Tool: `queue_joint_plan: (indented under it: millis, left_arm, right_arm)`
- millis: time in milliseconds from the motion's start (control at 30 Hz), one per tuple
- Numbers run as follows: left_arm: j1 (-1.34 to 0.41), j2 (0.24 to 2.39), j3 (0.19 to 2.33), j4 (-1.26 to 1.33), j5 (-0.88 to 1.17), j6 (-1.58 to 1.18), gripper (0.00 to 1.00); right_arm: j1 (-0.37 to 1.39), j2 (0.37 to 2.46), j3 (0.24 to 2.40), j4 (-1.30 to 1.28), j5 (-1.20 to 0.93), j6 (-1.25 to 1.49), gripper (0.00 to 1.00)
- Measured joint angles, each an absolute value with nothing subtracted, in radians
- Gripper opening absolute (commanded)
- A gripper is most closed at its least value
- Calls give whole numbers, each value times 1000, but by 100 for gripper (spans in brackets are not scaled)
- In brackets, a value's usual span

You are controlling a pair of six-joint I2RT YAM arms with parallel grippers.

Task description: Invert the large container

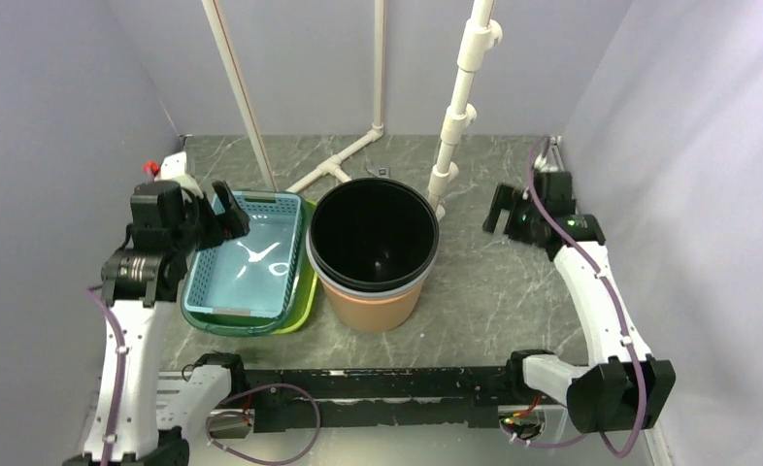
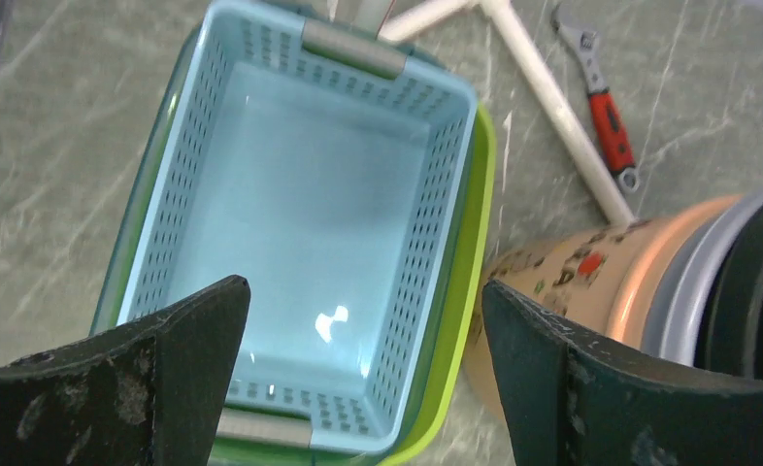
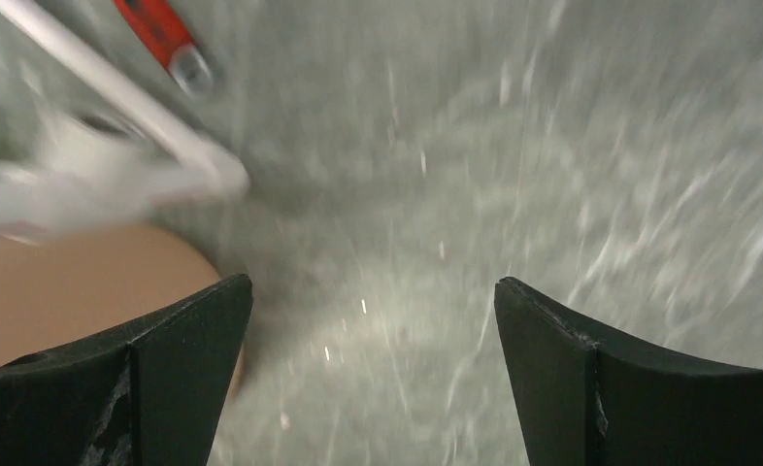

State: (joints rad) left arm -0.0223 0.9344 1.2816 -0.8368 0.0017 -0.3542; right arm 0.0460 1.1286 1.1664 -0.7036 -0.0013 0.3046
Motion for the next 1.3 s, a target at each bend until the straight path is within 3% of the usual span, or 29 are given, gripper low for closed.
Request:
queue_joint_plan:
  millis: [133, 533, 967, 1300]
  left_arm:
    - [-22, 859, 1228, -937, 2, -381, 94]
    - [-22, 850, 1173, -945, -18, -484, 95]
    - [-43, 755, 969, -749, 476, -552, 95]
    - [-145, 798, 868, -717, 464, -627, 95]
  right_arm:
    - [45, 1139, 1013, -813, -52, 370, 100]
    - [44, 1082, 1000, -800, -63, 430, 100]
    - [44, 860, 833, -685, -228, 541, 100]
    - [44, 848, 839, -678, -234, 581, 100]
